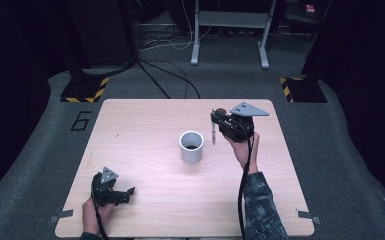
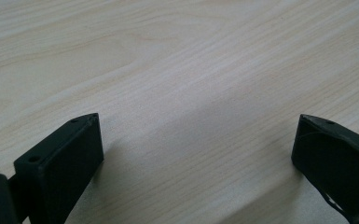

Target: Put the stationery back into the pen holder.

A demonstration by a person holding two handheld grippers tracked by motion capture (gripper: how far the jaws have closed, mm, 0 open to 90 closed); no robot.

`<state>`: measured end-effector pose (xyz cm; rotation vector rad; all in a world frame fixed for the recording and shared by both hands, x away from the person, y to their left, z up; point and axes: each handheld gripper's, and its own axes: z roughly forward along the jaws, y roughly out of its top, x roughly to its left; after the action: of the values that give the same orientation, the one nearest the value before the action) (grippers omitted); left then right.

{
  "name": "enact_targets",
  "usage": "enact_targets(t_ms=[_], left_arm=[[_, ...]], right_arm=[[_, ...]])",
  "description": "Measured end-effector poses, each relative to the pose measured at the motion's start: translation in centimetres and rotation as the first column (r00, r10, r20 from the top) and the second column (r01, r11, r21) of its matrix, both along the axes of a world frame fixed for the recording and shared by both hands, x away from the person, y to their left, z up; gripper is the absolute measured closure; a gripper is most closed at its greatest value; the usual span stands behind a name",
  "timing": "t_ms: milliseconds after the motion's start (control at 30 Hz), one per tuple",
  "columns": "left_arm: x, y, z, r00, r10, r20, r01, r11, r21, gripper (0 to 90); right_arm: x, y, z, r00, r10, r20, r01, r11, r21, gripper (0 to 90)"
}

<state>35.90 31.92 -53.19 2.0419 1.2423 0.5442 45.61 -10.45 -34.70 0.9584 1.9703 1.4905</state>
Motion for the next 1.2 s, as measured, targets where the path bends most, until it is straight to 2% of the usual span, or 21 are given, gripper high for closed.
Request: enact_targets(t_ms=[67, 367, 833, 1033, 1100, 1167, 1200], left_arm=[[0.0, 0.0, 0.0, 1.0000, 0.000, 0.000, 0.000, 1.0000, 0.000, 1.9], [0.0, 0.0, 0.0, 1.0000, 0.000, 0.000, 0.000, 1.0000, 0.000, 1.9], [0.0, 0.0, 0.0, 1.0000, 0.000, 0.001, 0.000, 1.0000, 0.000, 1.9], [0.0, 0.0, 0.0, 1.0000, 0.001, 0.001, -0.001, 1.0000, 0.000, 1.9], [0.0, 0.0, 0.0, 1.0000, 0.001, 0.002, -0.001, 1.0000, 0.000, 1.9], [0.0, 0.0, 0.0, 1.0000, 0.000, 0.000, 0.000, 1.0000, 0.000, 1.9], [0.0, 0.0, 0.0, 1.0000, 0.001, 0.001, -0.001, 1.0000, -0.001, 1.9]], right_arm=[[0.2, 0.2, 0.4, 0.9999, 0.002, 0.013, -0.002, 1.000, 0.000, 80.0], [1.1, 1.6, 1.4, 0.9995, 0.028, 0.018, -0.028, 1.000, -0.004, 80.0], [3.2, 4.5, 1.1, 0.9960, 0.089, -0.012, -0.089, 0.995, -0.038, 80.0], [4.1, 5.5, 0.0, 0.9926, 0.102, -0.066, -0.105, 0.993, -0.053, 79.9], [4.6, 6.2, -0.9, 0.9889, 0.109, -0.100, -0.118, 0.989, -0.090, 79.9], [4.6, 6.4, -1.1, 0.9881, 0.107, -0.110, -0.118, 0.988, -0.098, 79.9], [4.8, 6.6, -1.8, 0.9854, 0.111, -0.129, -0.126, 0.986, -0.110, 79.9]])
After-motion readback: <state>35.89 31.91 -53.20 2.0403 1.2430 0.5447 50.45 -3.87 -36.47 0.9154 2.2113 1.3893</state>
